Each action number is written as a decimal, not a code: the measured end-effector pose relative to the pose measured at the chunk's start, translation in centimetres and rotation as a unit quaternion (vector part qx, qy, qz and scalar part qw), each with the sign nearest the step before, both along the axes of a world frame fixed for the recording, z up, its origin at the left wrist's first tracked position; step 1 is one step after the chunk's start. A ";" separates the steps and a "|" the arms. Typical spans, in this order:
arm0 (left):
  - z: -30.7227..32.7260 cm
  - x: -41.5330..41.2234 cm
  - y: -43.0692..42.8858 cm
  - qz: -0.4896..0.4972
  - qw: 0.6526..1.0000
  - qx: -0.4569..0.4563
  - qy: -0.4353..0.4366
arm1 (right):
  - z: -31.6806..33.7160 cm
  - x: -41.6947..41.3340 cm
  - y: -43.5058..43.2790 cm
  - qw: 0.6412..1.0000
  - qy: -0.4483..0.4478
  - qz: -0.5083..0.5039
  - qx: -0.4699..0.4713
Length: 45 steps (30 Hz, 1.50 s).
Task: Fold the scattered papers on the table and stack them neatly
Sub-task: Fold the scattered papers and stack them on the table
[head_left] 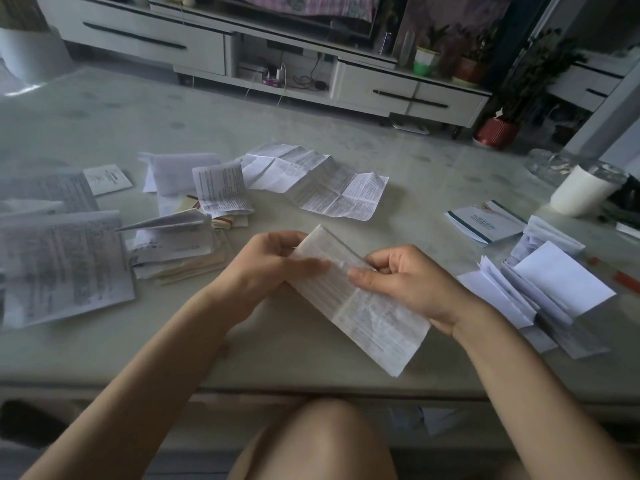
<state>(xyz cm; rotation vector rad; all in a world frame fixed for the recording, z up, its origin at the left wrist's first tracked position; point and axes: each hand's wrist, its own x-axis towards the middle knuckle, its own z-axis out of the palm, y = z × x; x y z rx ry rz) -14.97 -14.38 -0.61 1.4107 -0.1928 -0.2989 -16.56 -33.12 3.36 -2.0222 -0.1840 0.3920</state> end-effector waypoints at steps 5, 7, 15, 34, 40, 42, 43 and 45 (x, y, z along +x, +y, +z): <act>0.2 0.0 -0.6 -0.005 0.995 0.073 -0.072 | 0.3 0.6 0.5 0.996 0.070 0.047 -0.002; 0.1 -0.1 -0.5 0.009 0.995 0.065 -0.075 | 0.4 0.9 0.7 0.994 0.092 0.056 0.014; -0.1 -0.3 -0.5 0.071 0.987 0.098 -0.105 | -0.1 1.2 0.3 0.989 0.128 0.070 0.024; 0.5 -0.3 -0.6 0.019 0.993 0.084 -0.081 | 1.7 -0.4 -1.9 0.992 0.095 0.086 0.005; 0.6 0.4 0.2 0.041 0.990 -0.123 0.054 | 0.1 1.2 -0.2 0.992 0.026 -0.079 0.094; 0.7 0.3 0.1 0.011 0.991 -0.116 0.061 | -0.2 1.4 0.1 0.982 0.042 -0.110 0.146; 0.6 0.1 -0.1 0.000 0.996 -0.081 0.048 | -0.4 1.3 0.5 0.980 0.048 -0.112 0.157; 0.3 -0.3 -0.4 0.013 0.999 -0.024 0.032 | -0.8 1.3 1.2 0.979 0.048 -0.118 0.159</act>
